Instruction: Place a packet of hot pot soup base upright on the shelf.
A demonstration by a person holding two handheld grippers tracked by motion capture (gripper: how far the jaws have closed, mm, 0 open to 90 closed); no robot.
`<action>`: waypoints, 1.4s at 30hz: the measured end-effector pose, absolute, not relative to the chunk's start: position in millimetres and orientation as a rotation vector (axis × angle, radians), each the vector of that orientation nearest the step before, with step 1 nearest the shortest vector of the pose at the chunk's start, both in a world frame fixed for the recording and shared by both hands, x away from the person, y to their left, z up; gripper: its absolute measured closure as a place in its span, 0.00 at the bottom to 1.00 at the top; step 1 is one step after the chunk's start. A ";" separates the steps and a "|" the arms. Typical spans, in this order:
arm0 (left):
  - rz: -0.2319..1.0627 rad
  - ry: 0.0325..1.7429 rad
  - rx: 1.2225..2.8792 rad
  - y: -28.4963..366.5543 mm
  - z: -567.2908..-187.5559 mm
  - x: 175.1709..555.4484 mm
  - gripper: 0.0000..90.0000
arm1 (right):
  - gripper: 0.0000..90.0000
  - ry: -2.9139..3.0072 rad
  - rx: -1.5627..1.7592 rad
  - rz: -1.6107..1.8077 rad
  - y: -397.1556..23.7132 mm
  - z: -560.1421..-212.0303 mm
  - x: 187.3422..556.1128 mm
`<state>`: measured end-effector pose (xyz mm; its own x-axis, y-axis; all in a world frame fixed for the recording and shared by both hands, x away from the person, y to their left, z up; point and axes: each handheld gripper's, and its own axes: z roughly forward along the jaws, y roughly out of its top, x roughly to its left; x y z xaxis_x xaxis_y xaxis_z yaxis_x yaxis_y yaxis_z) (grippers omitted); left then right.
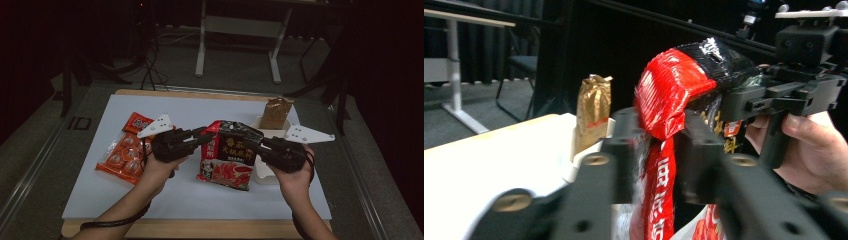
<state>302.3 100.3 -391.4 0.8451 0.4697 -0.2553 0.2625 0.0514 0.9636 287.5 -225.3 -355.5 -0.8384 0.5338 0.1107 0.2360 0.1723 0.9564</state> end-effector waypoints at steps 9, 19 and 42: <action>0.173 0.653 1.523 107.4 -388.3 298.9 0.20 | 0.86 2.169 0.738 1.717 -239.8 -341.0 295.5; 0.173 0.718 1.589 122.1 -397.5 290.4 0.01 | 0.86 2.137 0.755 1.683 -258.8 -332.5 310.8; 0.302 0.718 1.656 161.3 -444.5 262.3 0.01 | 0.86 1.978 0.854 1.579 -312.0 -318.0 357.2</action>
<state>262.3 161.3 -444.5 0.7722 0.6058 -0.1914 0.2866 -0.0633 0.9559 357.2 -312.0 -318.0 -0.6978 0.7160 0.0218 0.1798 0.1457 0.9729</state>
